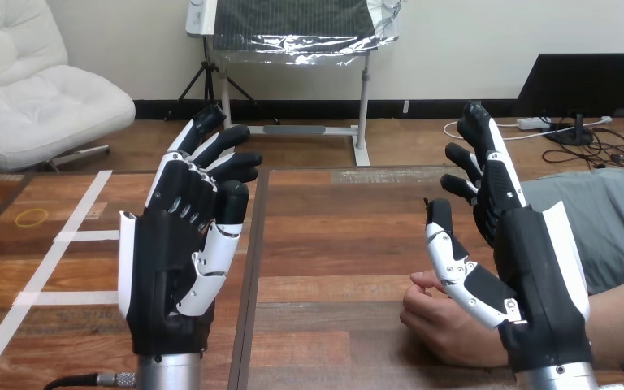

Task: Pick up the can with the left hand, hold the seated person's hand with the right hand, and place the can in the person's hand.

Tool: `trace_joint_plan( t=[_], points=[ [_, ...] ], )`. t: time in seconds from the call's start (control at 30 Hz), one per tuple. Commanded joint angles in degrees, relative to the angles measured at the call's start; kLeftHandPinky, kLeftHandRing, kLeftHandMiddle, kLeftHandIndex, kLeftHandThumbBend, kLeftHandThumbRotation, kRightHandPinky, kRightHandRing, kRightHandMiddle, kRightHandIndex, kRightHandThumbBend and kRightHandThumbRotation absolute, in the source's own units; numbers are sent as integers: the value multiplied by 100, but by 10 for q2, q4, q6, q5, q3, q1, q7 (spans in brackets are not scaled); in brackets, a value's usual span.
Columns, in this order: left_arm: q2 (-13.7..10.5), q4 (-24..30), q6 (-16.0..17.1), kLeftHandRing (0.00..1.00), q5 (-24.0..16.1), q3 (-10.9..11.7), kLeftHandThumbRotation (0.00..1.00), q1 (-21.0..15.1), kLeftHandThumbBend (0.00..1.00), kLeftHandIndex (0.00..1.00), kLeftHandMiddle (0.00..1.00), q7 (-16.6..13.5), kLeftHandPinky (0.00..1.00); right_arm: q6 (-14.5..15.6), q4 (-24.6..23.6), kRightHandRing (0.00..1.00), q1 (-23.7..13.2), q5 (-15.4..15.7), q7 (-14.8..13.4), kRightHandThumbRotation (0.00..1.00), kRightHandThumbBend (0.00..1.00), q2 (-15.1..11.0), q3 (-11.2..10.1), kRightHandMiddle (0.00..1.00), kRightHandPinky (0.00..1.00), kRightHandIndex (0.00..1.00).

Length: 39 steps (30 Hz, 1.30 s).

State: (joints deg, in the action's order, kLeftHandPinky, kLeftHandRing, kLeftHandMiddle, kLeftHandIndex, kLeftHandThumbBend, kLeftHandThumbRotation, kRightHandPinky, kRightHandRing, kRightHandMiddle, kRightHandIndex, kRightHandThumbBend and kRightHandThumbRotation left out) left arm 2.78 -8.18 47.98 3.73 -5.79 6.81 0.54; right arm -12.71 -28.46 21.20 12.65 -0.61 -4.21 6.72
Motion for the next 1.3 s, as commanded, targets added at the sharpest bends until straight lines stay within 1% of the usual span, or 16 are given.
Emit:
trace_joint_plan(
  t=[0.0, 0.07, 0.17, 0.27, 0.3, 0.37, 0.4, 0.47, 0.53, 0.6, 0.67, 0.77, 0.97, 1.07, 1.23, 1.27],
  points=[
    [14, 37, -5, 71, -5, 2, 56, -7, 50, 83, 77, -3, 68, 3, -22, 94, -36, -5, 1, 0, 0, 4, -4, 99, 87, 99],
    [11, 41, -8, 71, -3, 4, 53, -8, 50, 83, 77, -2, 68, 4, -22, 94, -37, -5, 1, 0, 0, 4, -4, 99, 87, 99],
    [3, 59, -28, 72, -13, 14, 48, -8, 52, 82, 78, -9, 68, 4, -22, 94, -37, -8, 1, 0, 0, 5, -4, 99, 87, 99],
    [-16, 81, -53, 73, -26, 27, 43, -8, 52, 83, 79, -9, 68, 1, -18, 94, -40, -9, 2, 0, 0, 4, -5, 99, 87, 99],
    [-27, 99, -75, 74, -39, 36, 42, -5, 53, 83, 79, -10, 68, 1, -18, 94, -40, -9, 1, 0, 0, 4, -5, 99, 87, 99],
    [-39, 119, -102, 75, -53, 47, 38, -2, 52, 84, 80, -11, 69, 2, -18, 94, -41, -9, 1, 0, 0, 4, -5, 99, 86, 99],
    [-53, 139, -131, 75, -55, 55, 37, 0, 52, 84, 81, -4, 69, 2, -17, 94, -41, -9, 1, 0, 0, 4, -6, 99, 86, 99],
    [-67, 162, -164, 77, -53, 64, 31, 2, 54, 84, 82, 6, 70, 1, -16, 94, -42, -8, 0, 0, 0, 5, -6, 99, 86, 99],
    [-91, 191, -213, 80, -61, 81, 26, 3, 55, 84, 84, 15, 72, 0, -15, 94, -42, -9, 0, 0, 0, 5, -6, 99, 86, 99],
    [-110, 208, -244, 80, -64, 95, 25, 2, 57, 84, 84, 24, 73, 0, -15, 94, -43, -8, 0, 0, 0, 5, -6, 99, 86, 99],
    [-123, 217, -262, 82, -63, 105, 22, 0, 59, 84, 85, 31, 74, 0, -15, 94, -43, -8, 0, 0, 0, 5, -6, 99, 86, 99],
    [-149, 233, -297, 83, -77, 131, 17, -8, 62, 83, 85, 34, 76, 0, -13, 93, -43, -10, 0, 0, 0, 4, -7, 98, 86, 99],
    [-189, 250, -344, 84, -103, 160, 14, -17, 67, 84, 87, 40, 79, 4, -13, 93, -44, -10, 2, 0, 0, 3, -8, 98, 85, 99],
    [-207, 255, -363, 84, -110, 171, 17, -21, 69, 85, 87, 45, 81, 5, -13, 93, -44, -9, 1, 0, 0, 3, -9, 98, 85, 99],
    [-227, 256, -378, 85, -112, 181, 20, -27, 70, 86, 88, 50, 84, 6, -12, 93, -45, -10, 3, 0, 0, 2, -10, 98, 85, 99],
    [-236, 253, -382, 85, -118, 185, 21, -30, 70, 86, 88, 52, 84, 7, -12, 93, -45, -11, 4, 0, 0, 1, -10, 98, 85, 99]
  ],
)
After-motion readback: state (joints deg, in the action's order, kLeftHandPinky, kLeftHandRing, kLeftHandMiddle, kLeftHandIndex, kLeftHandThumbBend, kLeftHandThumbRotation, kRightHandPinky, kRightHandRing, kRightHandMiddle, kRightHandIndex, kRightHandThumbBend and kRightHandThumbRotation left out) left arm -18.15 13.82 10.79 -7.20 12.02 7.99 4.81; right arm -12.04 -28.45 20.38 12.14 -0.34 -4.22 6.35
